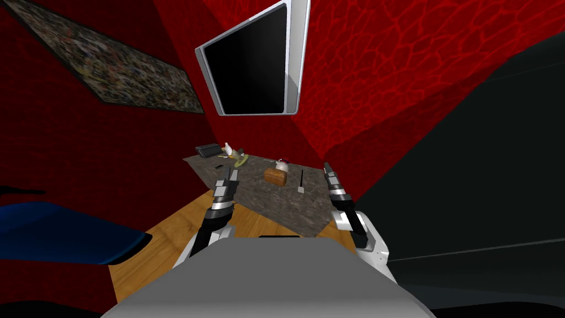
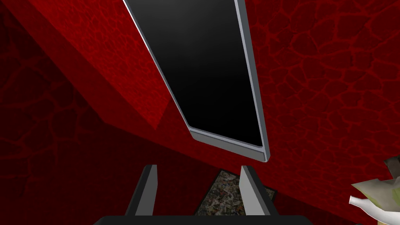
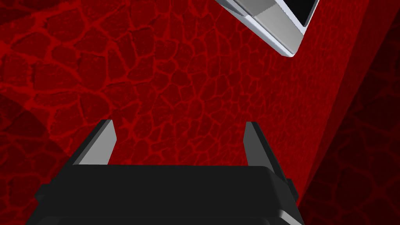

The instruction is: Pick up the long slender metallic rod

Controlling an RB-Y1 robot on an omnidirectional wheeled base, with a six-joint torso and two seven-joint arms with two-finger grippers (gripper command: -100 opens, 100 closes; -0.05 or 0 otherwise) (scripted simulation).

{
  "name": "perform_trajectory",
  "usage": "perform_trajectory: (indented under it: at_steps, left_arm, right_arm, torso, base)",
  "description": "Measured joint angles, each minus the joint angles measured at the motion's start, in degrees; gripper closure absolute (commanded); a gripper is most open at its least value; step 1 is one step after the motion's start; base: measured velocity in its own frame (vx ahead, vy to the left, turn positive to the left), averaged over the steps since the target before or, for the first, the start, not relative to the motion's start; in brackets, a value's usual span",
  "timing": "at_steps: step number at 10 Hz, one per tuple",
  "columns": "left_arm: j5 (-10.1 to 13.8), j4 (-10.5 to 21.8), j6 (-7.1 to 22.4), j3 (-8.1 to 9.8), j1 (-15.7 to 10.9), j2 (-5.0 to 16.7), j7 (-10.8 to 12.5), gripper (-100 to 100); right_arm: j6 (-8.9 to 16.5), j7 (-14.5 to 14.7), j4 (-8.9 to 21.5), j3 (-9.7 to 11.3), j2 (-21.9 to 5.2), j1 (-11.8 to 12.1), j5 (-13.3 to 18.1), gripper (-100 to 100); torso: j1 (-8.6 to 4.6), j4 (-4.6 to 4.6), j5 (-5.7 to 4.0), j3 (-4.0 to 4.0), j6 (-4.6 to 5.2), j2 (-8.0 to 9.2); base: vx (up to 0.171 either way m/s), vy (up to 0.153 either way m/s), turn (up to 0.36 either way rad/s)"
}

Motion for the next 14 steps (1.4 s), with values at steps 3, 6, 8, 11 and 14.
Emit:
perform_trajectory:
  at_steps: [3,6,8,11,14]
  left_arm:
    - [0.0,0.0,0.0,0.00,0.0,0.0,0.0,0]
    - [0.0,0.0,0.0,0.00,0.0,0.0,0.0,0]
    - [0.0,0.0,0.0,0.00,0.0,0.0,0.0,0]
    - [0.0,0.0,0.0,0.01,0.0,0.0,0.0,0]
    - [0.0,0.0,0.0,0.00,0.0,0.0,0.0,0]
  right_arm:
    - [5.0,3.8,3.9,-1.9,-3.1,-3.4,0.7,-100]
    - [9.2,6.7,7.4,-4.4,-6.5,-5.3,0.7,-100]
    - [12.7,9.4,9.8,-5.7,-8.1,-7.2,1.2,-100]
    - [16.9,12.3,12.9,-7.5,-10.4,-9.2,1.5,-100]
    - [21.9,15.9,17.2,-10.2,-13.5,-12.5,2.0,-100]
  torso:
    - [-0.01,0.00,0.00,-0.01,-0.06,-0.01]
    - [0.00,0.00,0.00,-0.01,0.01,-0.02]
    - [-0.05,-0.01,-0.01,-0.02,0.02,-0.04]
    - [-0.02,-0.02,-0.01,-0.05,0.05,-0.10]
    - [-0.05,-0.01,-0.01,-0.04,-0.03,-0.07]
  base:
    - [-0.042,-0.019,0.208]
    - [-0.043,-0.012,0.247]
    - [-0.040,-0.024,0.283]
    - [-0.026,-0.015,0.162]
    - [-0.037,-0.022,0.244]
